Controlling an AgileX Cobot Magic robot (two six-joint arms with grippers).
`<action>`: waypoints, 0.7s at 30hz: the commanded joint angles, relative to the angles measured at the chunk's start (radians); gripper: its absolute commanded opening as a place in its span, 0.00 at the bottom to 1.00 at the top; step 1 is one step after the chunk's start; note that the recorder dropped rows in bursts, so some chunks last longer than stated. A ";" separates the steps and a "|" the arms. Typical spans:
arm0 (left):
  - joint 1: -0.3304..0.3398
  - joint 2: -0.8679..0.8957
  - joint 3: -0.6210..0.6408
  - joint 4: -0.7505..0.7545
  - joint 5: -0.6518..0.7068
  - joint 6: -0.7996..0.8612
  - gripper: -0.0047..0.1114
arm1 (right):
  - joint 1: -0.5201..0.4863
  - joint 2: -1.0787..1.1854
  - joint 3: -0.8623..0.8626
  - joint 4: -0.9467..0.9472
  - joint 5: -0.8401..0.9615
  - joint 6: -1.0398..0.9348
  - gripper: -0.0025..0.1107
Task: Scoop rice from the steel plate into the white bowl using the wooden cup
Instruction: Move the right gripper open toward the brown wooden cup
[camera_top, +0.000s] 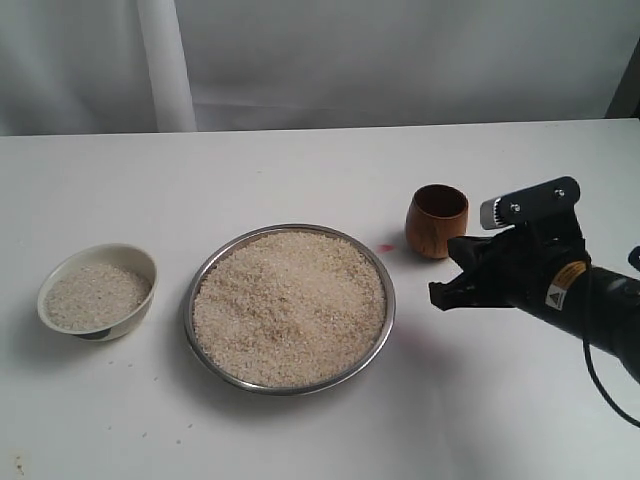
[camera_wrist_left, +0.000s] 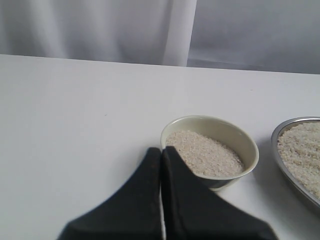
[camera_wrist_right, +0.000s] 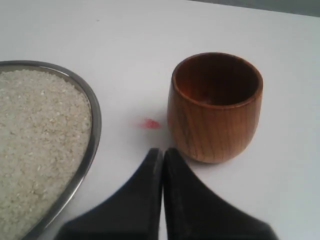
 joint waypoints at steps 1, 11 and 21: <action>0.001 0.004 -0.003 -0.005 -0.007 -0.005 0.04 | 0.003 0.000 0.040 0.008 -0.044 -0.032 0.02; 0.001 0.004 -0.003 -0.005 -0.007 -0.005 0.04 | 0.003 0.000 0.042 0.008 -0.042 -0.098 0.31; 0.001 0.004 -0.003 -0.005 -0.007 -0.005 0.04 | 0.003 0.005 0.042 0.008 -0.081 -0.135 0.94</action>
